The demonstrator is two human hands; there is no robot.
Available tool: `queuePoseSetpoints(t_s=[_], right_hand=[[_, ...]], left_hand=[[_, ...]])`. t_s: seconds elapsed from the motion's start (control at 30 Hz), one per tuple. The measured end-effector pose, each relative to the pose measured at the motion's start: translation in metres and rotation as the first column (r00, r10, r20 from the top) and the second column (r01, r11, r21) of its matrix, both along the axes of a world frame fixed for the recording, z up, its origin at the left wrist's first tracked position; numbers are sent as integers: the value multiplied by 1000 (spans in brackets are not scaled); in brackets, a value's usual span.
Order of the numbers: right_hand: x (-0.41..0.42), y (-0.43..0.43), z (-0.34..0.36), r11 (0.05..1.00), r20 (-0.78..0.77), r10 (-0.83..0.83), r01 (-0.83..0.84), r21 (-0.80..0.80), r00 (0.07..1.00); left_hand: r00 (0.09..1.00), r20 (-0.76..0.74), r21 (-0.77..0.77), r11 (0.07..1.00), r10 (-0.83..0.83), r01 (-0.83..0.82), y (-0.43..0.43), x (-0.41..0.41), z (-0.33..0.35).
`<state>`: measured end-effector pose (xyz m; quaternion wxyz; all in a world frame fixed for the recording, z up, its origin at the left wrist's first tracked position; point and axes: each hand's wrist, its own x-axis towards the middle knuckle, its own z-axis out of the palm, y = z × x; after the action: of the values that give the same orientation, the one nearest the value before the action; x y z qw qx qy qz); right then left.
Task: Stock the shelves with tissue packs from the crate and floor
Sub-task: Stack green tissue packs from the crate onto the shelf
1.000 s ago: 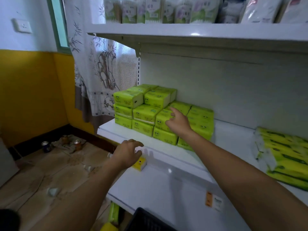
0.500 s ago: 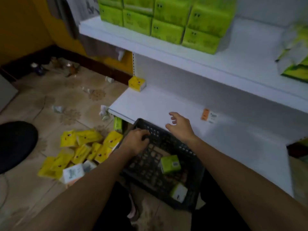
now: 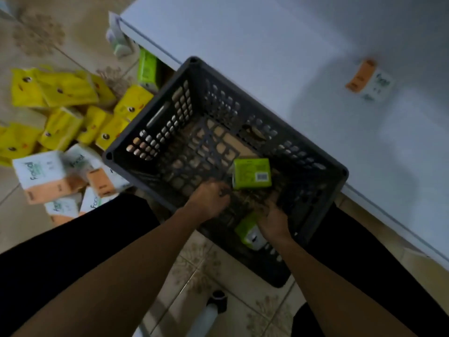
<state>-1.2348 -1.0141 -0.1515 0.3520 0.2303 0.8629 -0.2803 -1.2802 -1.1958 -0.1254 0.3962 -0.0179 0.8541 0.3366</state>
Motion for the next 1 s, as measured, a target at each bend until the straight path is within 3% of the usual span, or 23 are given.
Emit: queuePoseSetpoints(t_s=[0.23, 0.3, 0.4, 0.5, 0.73, 0.83, 0.9, 1.0], right_hand=[[5, -4, -38, 904, 188, 364, -395, 165, 912], [-2, -5, -34, 883, 163, 404, -430, 190, 900], [-15, -5, -19, 921, 59, 351, -356, 158, 934], [-40, -7, 7, 976, -128, 217, -219, -7, 968], [-107, -43, 48, 903, -367, 259, -359, -236, 893], [-117, -54, 63, 860, -270, 176, -281, -426, 947], [-122, -59, 76, 835, -146, 47, -119, -537, 988], [-133, -66, 109, 804, 1, -146, 119, -583, 989]], left_hand=[[986, 134, -120, 986, -98, 114, -6, -7, -25], [979, 159, -137, 979, -127, 149, -2, -5, -25], [984, 125, -139, 980, -127, 144, -3, -2, -26], [993, 95, -113, 990, -69, 80, -14, -5, -20], [989, -84, 0, 993, 120, -120, -56, -29, 5], [949, -140, 44, 960, 281, -278, -63, -29, 24], [927, -211, 48, 951, 310, -307, -69, -32, 38], [903, -295, 74, 950, 311, -303, -75, -40, 64]])
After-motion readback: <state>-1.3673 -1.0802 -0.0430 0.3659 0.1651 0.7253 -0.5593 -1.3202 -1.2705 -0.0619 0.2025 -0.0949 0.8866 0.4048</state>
